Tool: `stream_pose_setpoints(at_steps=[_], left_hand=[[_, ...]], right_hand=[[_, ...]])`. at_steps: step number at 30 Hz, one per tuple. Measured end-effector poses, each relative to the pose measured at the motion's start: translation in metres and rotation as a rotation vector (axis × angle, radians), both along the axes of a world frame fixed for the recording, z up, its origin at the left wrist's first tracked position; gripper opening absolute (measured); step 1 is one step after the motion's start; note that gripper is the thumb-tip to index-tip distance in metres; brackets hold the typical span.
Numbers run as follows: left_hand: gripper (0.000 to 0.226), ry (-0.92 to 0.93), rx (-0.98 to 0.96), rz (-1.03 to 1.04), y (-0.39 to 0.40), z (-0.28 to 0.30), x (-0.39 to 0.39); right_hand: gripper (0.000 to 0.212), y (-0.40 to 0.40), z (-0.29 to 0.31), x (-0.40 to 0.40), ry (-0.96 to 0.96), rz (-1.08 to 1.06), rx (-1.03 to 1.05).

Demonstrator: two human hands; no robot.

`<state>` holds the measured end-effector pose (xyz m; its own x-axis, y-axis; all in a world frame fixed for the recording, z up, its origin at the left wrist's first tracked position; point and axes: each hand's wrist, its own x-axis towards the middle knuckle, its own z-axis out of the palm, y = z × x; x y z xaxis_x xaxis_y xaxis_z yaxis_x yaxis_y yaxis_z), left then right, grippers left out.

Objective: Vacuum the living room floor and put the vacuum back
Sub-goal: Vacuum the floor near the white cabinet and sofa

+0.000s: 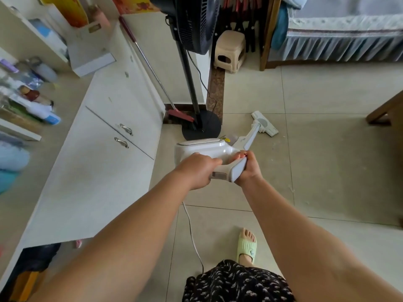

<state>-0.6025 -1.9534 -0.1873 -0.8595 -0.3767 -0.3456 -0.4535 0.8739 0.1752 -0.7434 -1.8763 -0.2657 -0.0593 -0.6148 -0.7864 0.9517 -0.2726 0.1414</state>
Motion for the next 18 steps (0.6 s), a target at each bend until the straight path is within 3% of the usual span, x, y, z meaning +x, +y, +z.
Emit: stream_pose_setpoints(at_steps=[11, 18], left_hand=[[0.02, -0.037, 0.031, -0.013, -0.017, 0.004, -0.074], [0.02, -0.01, 0.072, 0.019, -0.013, 0.003, -0.109]], right_hand=[[0.017, -0.017, -0.003, -0.072, 0.032, -0.003, 0.018], [0.025, -0.017, -0.001, -0.111, 0.078, 0.03, 0.068]])
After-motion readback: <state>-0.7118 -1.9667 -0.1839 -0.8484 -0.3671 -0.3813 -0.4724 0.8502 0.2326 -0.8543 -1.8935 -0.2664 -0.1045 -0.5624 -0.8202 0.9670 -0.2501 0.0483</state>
